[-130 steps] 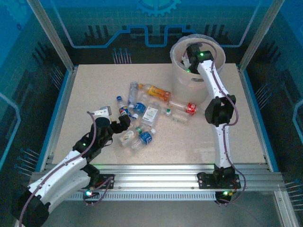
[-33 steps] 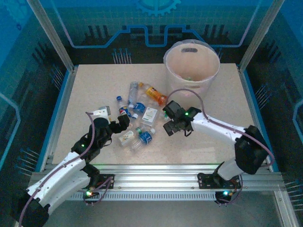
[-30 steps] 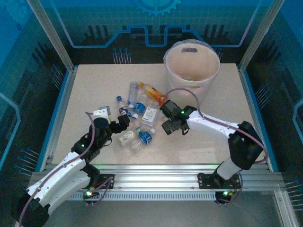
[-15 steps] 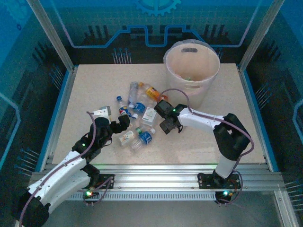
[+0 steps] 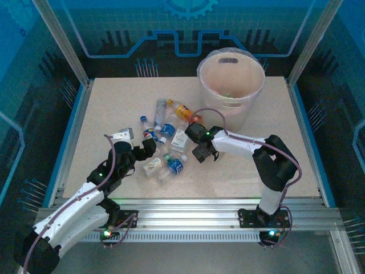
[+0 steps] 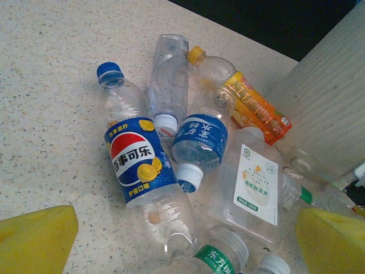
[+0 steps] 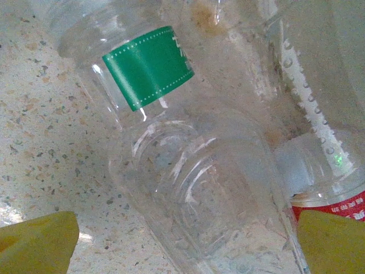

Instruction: Put the plastic bottles in the bin

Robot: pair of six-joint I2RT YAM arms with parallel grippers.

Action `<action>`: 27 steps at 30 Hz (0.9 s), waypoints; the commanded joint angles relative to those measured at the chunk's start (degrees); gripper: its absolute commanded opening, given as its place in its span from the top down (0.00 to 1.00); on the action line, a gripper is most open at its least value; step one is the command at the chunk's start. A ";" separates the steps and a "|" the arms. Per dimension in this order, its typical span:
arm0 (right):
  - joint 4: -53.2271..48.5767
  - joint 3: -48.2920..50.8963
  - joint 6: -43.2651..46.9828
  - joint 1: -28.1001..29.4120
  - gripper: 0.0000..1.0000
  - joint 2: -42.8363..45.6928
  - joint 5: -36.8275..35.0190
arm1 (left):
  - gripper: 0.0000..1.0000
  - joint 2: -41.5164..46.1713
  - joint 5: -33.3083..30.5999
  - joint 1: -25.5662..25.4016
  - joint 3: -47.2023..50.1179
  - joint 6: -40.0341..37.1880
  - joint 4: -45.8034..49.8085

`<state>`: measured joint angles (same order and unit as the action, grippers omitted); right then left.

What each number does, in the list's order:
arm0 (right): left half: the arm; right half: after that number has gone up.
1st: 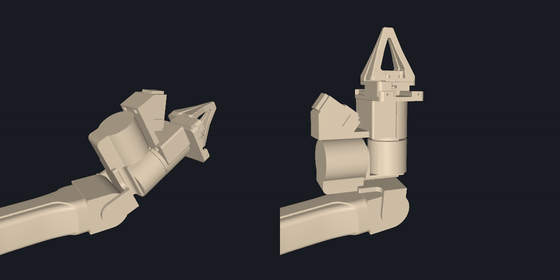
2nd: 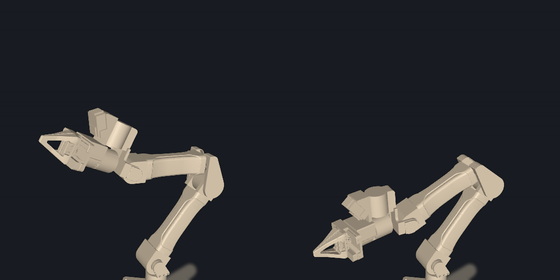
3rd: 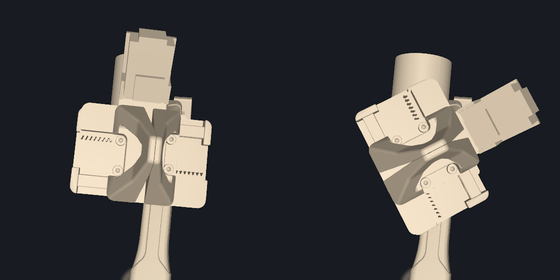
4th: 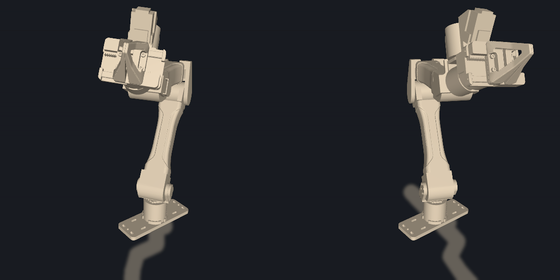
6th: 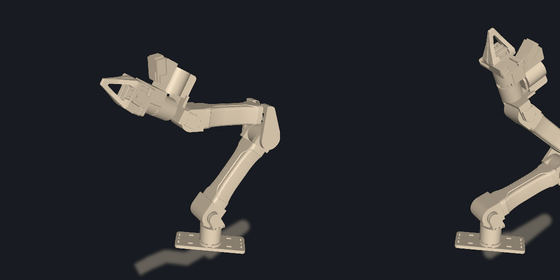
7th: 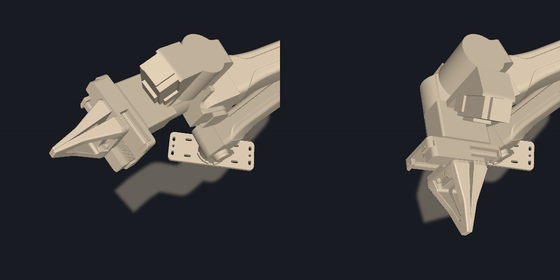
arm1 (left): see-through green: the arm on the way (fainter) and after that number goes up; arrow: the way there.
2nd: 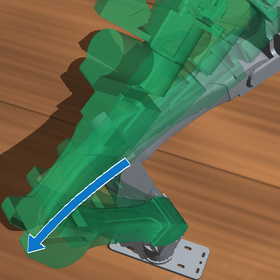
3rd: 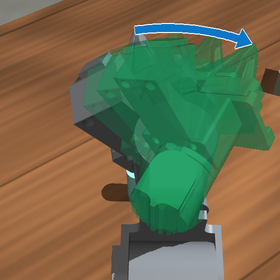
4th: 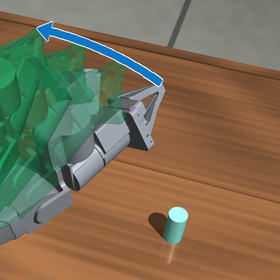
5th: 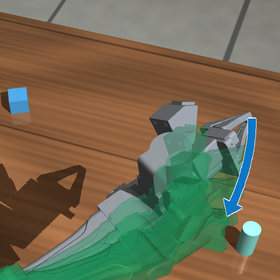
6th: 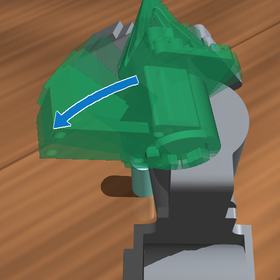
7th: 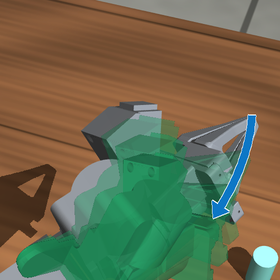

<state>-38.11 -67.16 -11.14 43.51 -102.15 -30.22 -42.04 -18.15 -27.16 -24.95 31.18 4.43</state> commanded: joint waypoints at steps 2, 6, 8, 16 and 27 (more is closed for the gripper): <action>-2.89 0.80 -2.00 1.38 0.03 0.07 4.05 | 0.01 -0.06 0.39 0.35 0.62 -0.37 -1.06; -5.47 0.72 -3.13 1.96 0.05 0.55 6.47 | 0.01 -0.05 0.51 0.35 0.59 -0.32 -1.00; -6.81 0.54 -3.87 2.26 0.06 1.19 7.30 | 0.01 0.03 0.66 0.35 0.59 -0.25 -0.97; -6.66 0.58 -4.93 2.18 0.05 2.01 7.64 | 0.01 0.03 0.78 0.36 0.68 0.00 -1.32; -3.80 -2.19 -4.99 0.61 0.06 -4.02 8.72 | 0.01 0.18 0.88 0.35 0.50 -0.02 -0.66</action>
<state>-42.78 -67.70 -15.05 44.86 -104.64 -22.92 -42.04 -18.13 -27.16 -24.95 31.20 4.38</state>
